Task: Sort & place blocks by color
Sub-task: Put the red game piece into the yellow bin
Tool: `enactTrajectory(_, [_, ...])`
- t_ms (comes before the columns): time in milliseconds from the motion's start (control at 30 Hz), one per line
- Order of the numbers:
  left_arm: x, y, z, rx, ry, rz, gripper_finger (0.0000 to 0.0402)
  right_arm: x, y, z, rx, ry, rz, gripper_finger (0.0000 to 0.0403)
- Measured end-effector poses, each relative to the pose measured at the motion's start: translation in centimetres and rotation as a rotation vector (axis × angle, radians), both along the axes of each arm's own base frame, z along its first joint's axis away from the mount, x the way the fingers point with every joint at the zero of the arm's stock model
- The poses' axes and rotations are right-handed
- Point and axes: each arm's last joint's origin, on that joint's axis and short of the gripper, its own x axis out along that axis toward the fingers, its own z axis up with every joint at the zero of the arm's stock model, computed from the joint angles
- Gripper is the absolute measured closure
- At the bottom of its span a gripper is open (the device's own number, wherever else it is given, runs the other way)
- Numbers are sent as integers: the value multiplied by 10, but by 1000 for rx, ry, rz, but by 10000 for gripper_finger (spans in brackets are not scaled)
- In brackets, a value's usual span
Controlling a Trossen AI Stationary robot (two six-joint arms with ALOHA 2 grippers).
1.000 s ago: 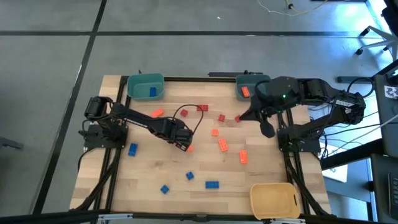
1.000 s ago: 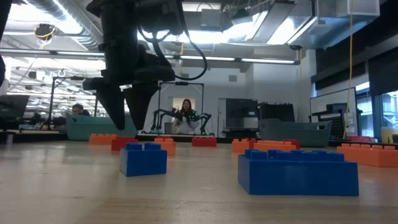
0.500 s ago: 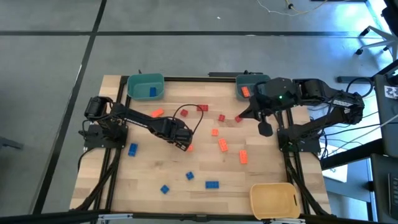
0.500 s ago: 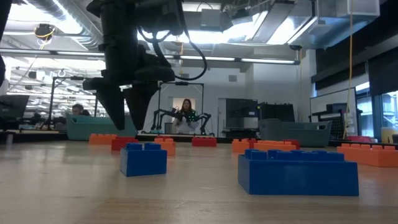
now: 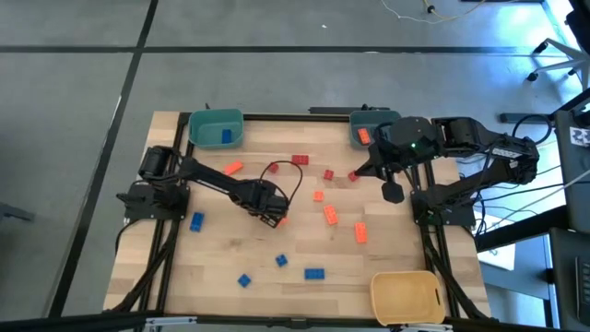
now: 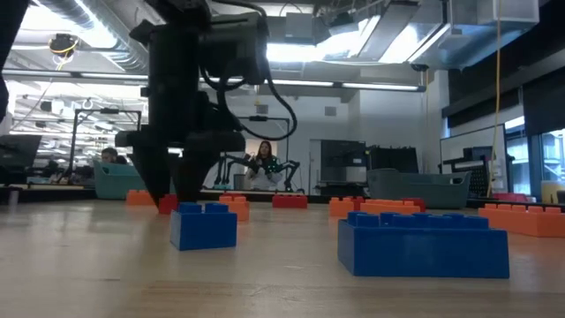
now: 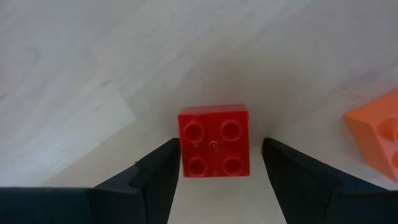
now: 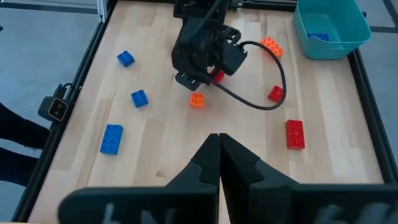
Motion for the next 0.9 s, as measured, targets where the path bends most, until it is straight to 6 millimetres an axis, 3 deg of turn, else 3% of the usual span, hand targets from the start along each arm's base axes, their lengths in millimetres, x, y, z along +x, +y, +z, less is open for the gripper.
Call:
enactTrajectory(367, [1, 6, -4, 12, 8, 19, 180, 0, 0, 0, 1, -1, -1, 398])
enactTrajectory(733, [1, 8, -5, 14, 9, 26, 269, 1, 0, 1, 1, -19, 0, 398])
enactTrajectory(900, [1, 8, -5, 23, 16, 3, 271, 1, 0, 1, 0, -18, 0, 398])
